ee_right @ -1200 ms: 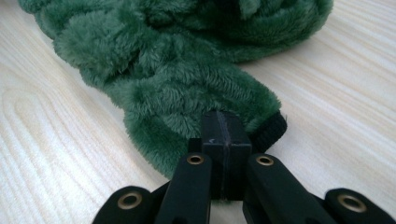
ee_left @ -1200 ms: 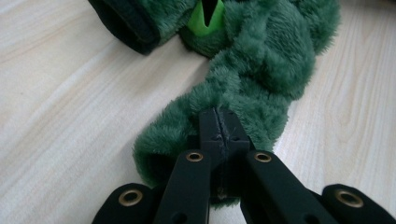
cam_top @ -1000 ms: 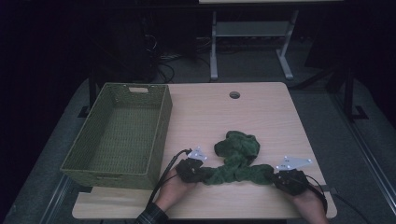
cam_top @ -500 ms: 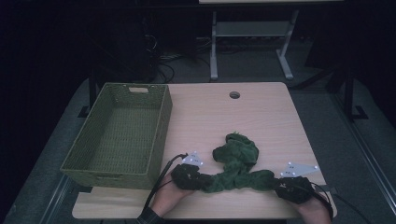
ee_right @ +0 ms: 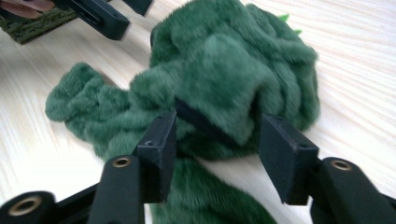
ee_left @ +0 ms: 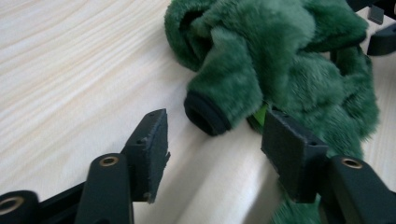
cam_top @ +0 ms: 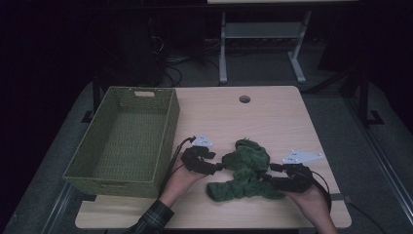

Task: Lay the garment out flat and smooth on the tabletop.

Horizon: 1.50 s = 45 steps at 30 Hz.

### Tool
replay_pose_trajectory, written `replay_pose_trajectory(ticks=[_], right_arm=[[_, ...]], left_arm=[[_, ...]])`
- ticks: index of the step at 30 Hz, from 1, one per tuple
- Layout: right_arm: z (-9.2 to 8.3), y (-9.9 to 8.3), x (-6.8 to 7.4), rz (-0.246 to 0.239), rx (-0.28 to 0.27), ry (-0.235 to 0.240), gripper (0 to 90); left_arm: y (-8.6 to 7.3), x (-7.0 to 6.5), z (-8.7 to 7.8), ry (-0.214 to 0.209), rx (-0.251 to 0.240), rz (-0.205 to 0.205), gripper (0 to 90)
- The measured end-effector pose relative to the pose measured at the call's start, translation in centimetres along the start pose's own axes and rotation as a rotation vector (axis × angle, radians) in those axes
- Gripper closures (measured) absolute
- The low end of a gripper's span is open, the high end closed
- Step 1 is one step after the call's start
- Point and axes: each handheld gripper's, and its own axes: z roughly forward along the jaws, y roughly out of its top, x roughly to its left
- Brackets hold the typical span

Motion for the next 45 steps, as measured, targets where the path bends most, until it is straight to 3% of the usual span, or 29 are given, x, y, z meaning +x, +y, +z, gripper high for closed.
replay_pose_trajectory(ticks=[3,6,10,11,12,13,14,15,16,18,19,22,23,24,29,32,35,36,40,42,45], right_arm=[[0.8,0.5,0.2,-0.006,0.009,0.001,40.9],[1.5,0.8,0.3,-0.009,0.021,-0.002,41.9],[2.2,1.0,0.2,-0.024,0.032,-0.014,53.6],[2.4,1.0,0.0,-0.017,0.039,-0.021,60.9],[2.4,1.0,0.0,-0.017,0.039,-0.021,60.9],[2.4,0.9,-0.2,-0.022,0.037,-0.021,63.8],[2.4,0.7,-0.5,-0.022,0.034,-0.025,70.2],[2.4,0.7,-0.5,-0.022,0.034,-0.025,70.2],[2.4,0.7,-0.6,-0.035,0.032,-0.028,72.1],[2.0,0.7,-0.7,-0.042,0.022,-0.028,75.1],[1.4,1.0,-0.9,-0.078,0.009,-0.027,76.3],[0.6,1.3,-1.1,-0.09,-0.018,-0.033,78.0],[-0.3,1.6,-1.8,-0.101,-0.031,-0.04,78.7],[-0.6,1.7,-2.1,-0.103,-0.036,-0.049,79.4],[-1.4,1.9,-3.2,-0.101,-0.042,-0.058,81.0],[-0.9,1.7,-4.0,-0.103,-0.016,-0.064,81.7],[1.5,1.0,-4.7,-0.093,0.061,-0.052,81.7],[1.5,1.0,-4.7,-0.093,0.061,-0.052,81.7],[2.9,-0.2,-5.1,-0.058,0.136,-0.024,81.6],[3.1,-0.5,-5.1,-0.055,0.148,-0.022,81.5],[3.2,-0.9,-5.2,-0.05,0.167,-0.016,81.0]], left_arm=[[0.2,0.4,1.2,-0.012,0.023,0.012,35.6],[0.2,0.7,2.3,-0.026,0.025,0.01,32.7],[0.2,0.9,3.6,-0.054,0.045,0.029,34.4],[0.2,0.9,3.9,-0.063,0.045,0.035,45.0],[0.2,0.9,4.2,-0.067,0.048,0.038,45.0],[0.2,0.8,4.4,-0.08,0.049,0.039,54.1],[0.3,0.7,4.5,-0.096,0.043,0.06,70.1],[0.3,0.7,4.5,-0.096,0.043,0.06,76.0],[0.4,0.6,4.5,-0.097,0.043,0.066,76.0],[0.7,0.3,4.1,-0.09,0.036,0.081,79.4],[0.8,0.2,3.7,-0.088,0.024,0.078,80.3],[1.3,0.1,2.1,-0.065,-0.007,0.088,80.8],[1.4,0.1,1.4,-0.055,-0.024,0.082,81.2],[1.6,0.2,0.4,-0.047,-0.044,0.085,81.4],[1.6,0.3,-1.3,-0.028,-0.06,0.074,82.5],[1.1,0.3,-1.7,-0.008,-0.049,0.077,83.3],[-0.2,0.4,-0.5,-0.011,0.011,0.047,83.8],[-0.2,0.4,-0.5,-0.011,0.011,0.047,83.8],[-1.2,0.3,1.3,-0.038,0.073,0.031,83.9],[-1.5,0.1,1.9,-0.05,0.096,0.034,84.0],[-1.5,-0.1,2.2,-0.059,0.099,0.034,84.2]])
